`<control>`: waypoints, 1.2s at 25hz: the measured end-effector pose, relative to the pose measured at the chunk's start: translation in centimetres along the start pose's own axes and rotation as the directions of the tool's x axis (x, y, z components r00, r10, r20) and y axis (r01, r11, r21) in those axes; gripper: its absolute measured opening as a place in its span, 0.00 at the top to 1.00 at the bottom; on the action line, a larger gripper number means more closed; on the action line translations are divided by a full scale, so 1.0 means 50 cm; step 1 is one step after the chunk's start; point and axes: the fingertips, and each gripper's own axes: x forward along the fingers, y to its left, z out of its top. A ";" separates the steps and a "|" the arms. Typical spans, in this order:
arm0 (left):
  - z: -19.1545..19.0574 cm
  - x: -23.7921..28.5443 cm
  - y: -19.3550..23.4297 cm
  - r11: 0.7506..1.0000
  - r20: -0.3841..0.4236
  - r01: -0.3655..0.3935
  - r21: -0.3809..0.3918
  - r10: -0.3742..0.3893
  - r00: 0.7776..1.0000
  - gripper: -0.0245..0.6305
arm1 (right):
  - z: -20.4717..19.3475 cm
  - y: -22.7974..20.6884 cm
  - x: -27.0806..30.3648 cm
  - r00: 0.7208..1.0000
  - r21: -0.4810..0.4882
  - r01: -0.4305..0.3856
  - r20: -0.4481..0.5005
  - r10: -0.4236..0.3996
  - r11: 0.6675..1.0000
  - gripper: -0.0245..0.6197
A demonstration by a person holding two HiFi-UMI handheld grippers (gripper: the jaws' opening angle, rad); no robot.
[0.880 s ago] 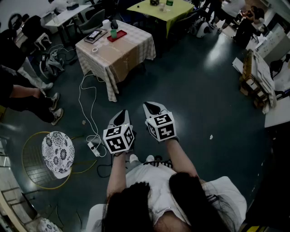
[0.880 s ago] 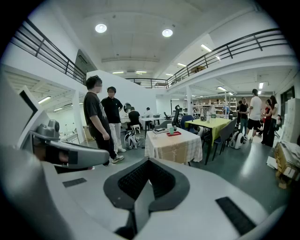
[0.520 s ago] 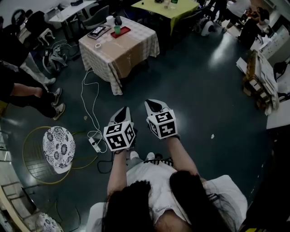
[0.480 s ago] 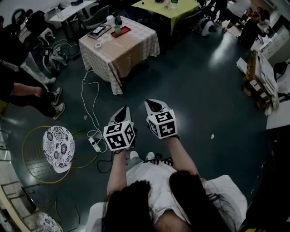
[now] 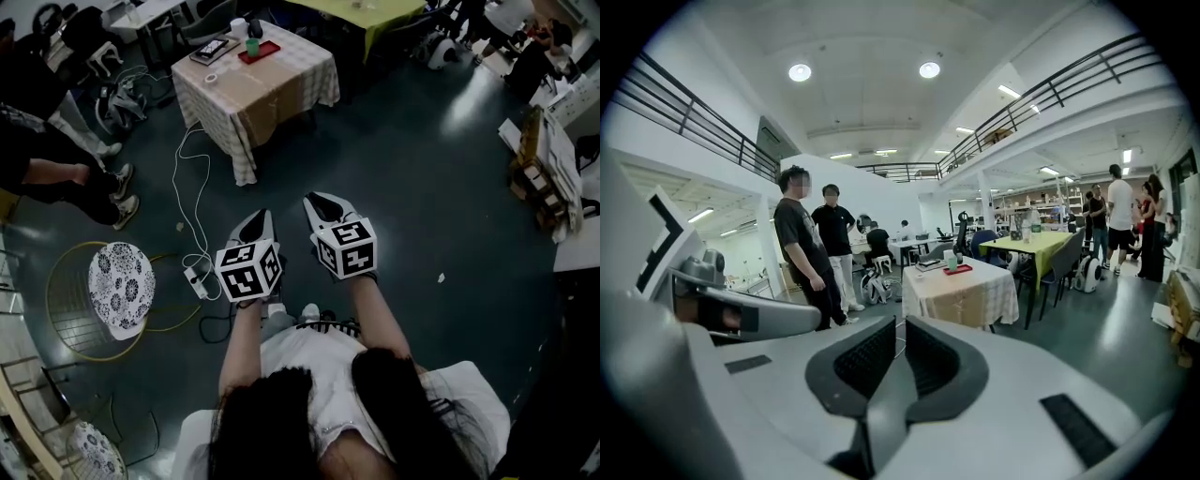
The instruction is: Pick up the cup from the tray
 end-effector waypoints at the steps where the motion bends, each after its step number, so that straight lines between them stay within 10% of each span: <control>1: -0.002 -0.001 -0.001 1.000 0.001 -0.002 -0.001 0.002 1.000 0.96 | 0.000 0.001 -0.001 1.000 -0.003 -0.003 0.003 0.003 1.000 0.93; 6: -0.005 -0.007 -0.018 1.000 0.008 -0.008 -0.006 0.008 1.000 0.96 | 0.003 0.006 -0.020 0.999 -0.012 -0.037 0.025 0.037 0.999 0.71; 30: 0.044 0.105 0.006 1.000 0.015 0.008 -0.006 -0.008 1.000 0.96 | 0.031 -0.077 0.058 0.999 -0.025 -0.015 0.040 0.016 1.000 0.68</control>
